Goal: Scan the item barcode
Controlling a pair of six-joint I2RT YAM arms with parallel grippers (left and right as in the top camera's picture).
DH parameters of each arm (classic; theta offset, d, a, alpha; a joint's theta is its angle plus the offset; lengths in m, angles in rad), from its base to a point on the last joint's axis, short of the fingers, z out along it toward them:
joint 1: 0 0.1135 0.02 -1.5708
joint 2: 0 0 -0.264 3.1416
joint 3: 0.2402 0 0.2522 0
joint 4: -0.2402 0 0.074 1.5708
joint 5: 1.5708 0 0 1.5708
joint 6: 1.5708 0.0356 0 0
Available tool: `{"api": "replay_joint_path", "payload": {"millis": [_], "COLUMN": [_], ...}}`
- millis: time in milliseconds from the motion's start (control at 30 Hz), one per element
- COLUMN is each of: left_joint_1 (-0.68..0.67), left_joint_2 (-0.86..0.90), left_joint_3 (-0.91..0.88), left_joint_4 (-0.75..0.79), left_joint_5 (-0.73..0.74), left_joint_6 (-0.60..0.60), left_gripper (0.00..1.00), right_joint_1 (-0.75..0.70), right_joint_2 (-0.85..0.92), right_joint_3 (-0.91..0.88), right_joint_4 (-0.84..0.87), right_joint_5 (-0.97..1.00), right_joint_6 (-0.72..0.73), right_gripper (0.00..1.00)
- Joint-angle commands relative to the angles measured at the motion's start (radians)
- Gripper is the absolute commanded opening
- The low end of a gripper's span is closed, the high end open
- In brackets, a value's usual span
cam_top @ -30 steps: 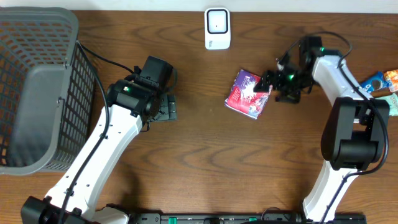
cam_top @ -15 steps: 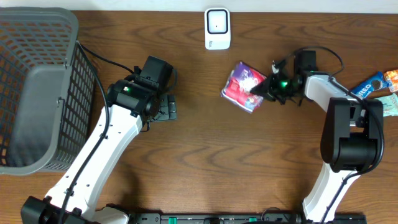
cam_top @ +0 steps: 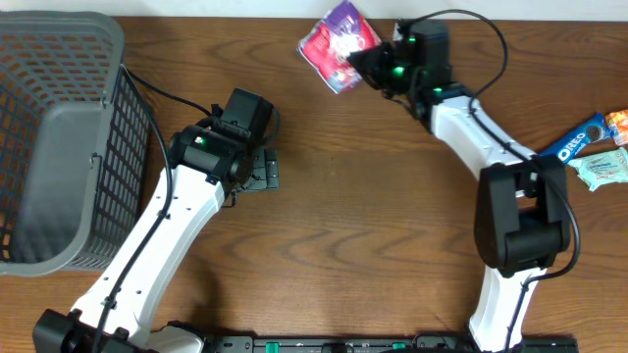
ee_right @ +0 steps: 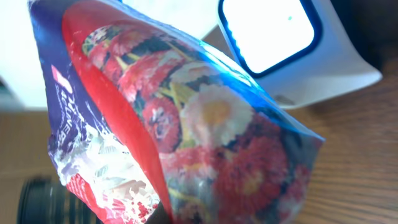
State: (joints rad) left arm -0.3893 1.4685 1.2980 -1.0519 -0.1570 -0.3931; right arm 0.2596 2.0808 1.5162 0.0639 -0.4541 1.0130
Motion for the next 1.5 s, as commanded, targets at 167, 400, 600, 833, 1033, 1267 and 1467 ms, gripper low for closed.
{"api": "replay_joint_path", "payload": {"millis": [167,400,600,833,1033,1267,1467], "left_joint_1": [-0.003,-0.003,-0.003,-0.003,-0.003,-0.003,-0.003], "left_joint_2": [0.002,0.002,0.002,0.002,0.002,0.002,0.002], "left_joint_3": [0.002,0.002,0.002,0.002,0.002,0.002,0.002], "left_joint_4": [-0.006,-0.006,-0.006,-0.006,-0.006,-0.006,-0.006], "left_joint_5": [-0.012,-0.012,-0.012,-0.012,-0.012,-0.012,-0.012], "left_joint_6": [-0.005,-0.005,-0.005,-0.005,-0.005,-0.005,-0.005], "left_gripper": [0.98,0.98,0.98,0.98,0.98,0.98,0.98], "right_joint_1": [0.019,-0.083,-0.308,-0.597,-0.729,-0.746,-0.765], "right_joint_2": [0.026,0.016,-0.010,-0.011,-0.010,-0.009,-0.071], "right_joint_3": [0.093,0.123,0.172,0.192,0.189,0.190,0.191], "right_joint_4": [-0.003,-0.174,-0.401,-0.660,-0.769,-0.821,-0.879], "right_joint_5": [0.249,0.201,0.100,0.083,0.148,0.147,0.055], "right_joint_6": [0.071,-0.105,-0.237,-0.354,-0.515,-0.603,-0.603], "right_gripper": [0.01,0.01,0.01,0.01,0.25,0.99,0.99]}}
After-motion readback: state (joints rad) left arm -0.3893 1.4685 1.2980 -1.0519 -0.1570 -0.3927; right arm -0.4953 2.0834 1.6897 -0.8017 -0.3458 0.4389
